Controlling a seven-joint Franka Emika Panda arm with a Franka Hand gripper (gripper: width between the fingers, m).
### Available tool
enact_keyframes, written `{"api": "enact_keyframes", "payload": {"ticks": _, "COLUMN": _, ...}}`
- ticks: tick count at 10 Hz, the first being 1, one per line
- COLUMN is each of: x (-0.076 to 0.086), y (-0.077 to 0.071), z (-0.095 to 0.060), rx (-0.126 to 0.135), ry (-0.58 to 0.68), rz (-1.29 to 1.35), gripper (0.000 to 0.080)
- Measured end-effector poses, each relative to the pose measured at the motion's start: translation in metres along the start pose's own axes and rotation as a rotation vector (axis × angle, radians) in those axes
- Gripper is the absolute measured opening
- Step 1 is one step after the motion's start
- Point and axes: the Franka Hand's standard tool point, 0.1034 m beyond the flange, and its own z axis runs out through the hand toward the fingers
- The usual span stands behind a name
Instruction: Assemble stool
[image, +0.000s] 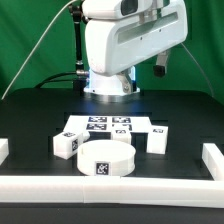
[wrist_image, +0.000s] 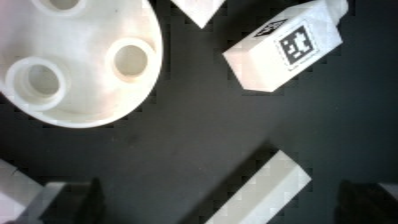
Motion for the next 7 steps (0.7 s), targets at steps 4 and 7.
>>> {"api": "enact_keyframes", "payload": {"ticks": 4, "x": -0.002, "y": 0.001, "z": 0.0, "rx": 0.008, "ry": -0.005, "rz": 0.003, "gripper": 0.065}}
{"api": "enact_keyframes", "payload": {"ticks": 7, "x": -0.003, "y": 0.013, "z": 0.008, "rx": -0.065, "ry": 0.047, "rz": -0.032, "gripper": 0.065}}
